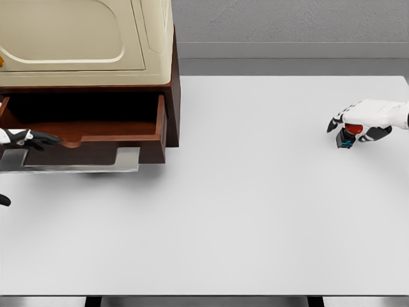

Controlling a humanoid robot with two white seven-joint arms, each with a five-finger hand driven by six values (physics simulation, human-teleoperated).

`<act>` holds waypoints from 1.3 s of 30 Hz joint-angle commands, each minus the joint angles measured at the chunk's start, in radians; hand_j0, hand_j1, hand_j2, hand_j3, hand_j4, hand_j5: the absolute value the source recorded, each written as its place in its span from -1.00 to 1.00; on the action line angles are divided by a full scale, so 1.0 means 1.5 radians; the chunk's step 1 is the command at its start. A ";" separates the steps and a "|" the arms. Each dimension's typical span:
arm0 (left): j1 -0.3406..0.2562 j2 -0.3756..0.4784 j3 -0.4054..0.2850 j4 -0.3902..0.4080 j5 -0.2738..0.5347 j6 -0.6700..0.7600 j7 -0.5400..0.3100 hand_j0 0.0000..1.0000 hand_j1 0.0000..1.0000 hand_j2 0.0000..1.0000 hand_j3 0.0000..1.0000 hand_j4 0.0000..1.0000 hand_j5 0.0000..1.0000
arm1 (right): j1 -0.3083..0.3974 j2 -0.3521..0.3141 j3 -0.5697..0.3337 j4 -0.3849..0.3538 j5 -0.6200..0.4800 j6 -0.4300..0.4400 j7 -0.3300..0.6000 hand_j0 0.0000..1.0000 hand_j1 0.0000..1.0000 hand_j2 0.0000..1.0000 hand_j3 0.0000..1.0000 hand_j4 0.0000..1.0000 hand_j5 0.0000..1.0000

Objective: Open the cabinet drawer with left arm, and place a switch into the drawer with right arm

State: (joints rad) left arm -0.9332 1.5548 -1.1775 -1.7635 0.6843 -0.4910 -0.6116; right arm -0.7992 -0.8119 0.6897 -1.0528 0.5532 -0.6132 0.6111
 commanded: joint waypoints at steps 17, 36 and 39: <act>-0.009 0.019 0.042 0.001 0.095 -0.001 0.001 0.98 0.98 0.98 0.98 0.98 0.98 | 0.002 0.000 0.000 0.000 -0.004 0.002 0.000 0.04 0.04 0.04 0.04 0.04 0.04; -0.011 0.010 0.043 0.001 0.095 0.000 0.001 1.00 1.00 1.00 1.00 1.00 1.00 | -0.002 0.010 -0.046 -0.003 -0.090 0.002 0.000 -0.39 -0.39 -0.39 -0.39 -0.39 -0.39; -0.011 0.011 0.043 0.001 0.095 0.001 0.001 1.00 1.00 1.00 1.00 1.00 1.00 | -0.005 0.035 -0.064 -0.005 -0.089 0.002 0.000 -0.39 -0.39 -0.39 -0.39 -0.39 -0.39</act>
State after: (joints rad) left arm -0.9496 1.5689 -1.1146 -1.7625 0.8189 -0.4925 -0.6110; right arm -0.8115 -0.7762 0.6125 -1.0575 0.4343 -0.6135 0.6106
